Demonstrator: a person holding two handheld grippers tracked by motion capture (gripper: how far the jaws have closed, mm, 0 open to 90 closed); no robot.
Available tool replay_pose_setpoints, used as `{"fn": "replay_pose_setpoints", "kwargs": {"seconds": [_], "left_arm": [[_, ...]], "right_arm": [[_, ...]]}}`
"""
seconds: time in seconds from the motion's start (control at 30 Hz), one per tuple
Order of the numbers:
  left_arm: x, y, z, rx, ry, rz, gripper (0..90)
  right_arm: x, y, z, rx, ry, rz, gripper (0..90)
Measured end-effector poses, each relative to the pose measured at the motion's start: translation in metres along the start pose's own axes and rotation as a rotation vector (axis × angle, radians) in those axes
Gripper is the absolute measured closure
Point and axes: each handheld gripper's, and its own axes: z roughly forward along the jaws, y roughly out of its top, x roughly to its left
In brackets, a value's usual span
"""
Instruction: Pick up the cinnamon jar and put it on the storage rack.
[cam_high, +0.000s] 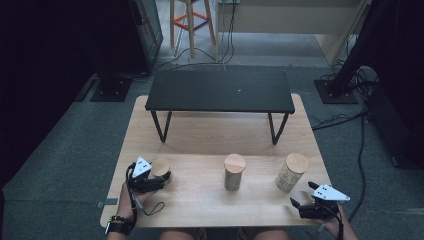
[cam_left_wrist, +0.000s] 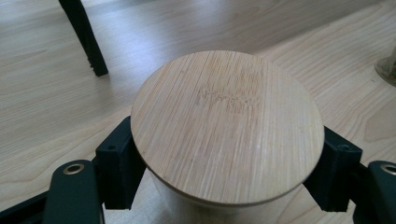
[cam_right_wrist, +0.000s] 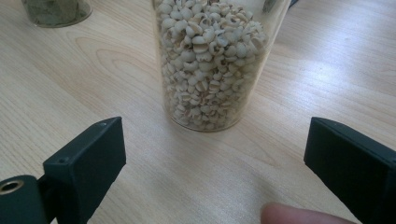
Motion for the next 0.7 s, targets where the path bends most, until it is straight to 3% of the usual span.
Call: {"fn": "replay_pose_setpoints", "kwargs": {"seconds": [0.13,0.5,0.7], "left_arm": [[0.003,-0.001,-0.003,-0.013,0.004,-0.048,25.8],[0.000,0.021,-0.015,-0.025,0.020,-0.024,25.8],[0.001,0.039,-0.020,-0.028,0.000,-0.019,25.7]], "right_arm": [[-0.001,0.000,0.000,0.001,0.003,-0.001,5.3],[0.000,0.000,0.000,0.001,0.003,-0.002,5.3],[0.000,0.000,0.000,0.004,0.002,-0.007,5.3]]}}
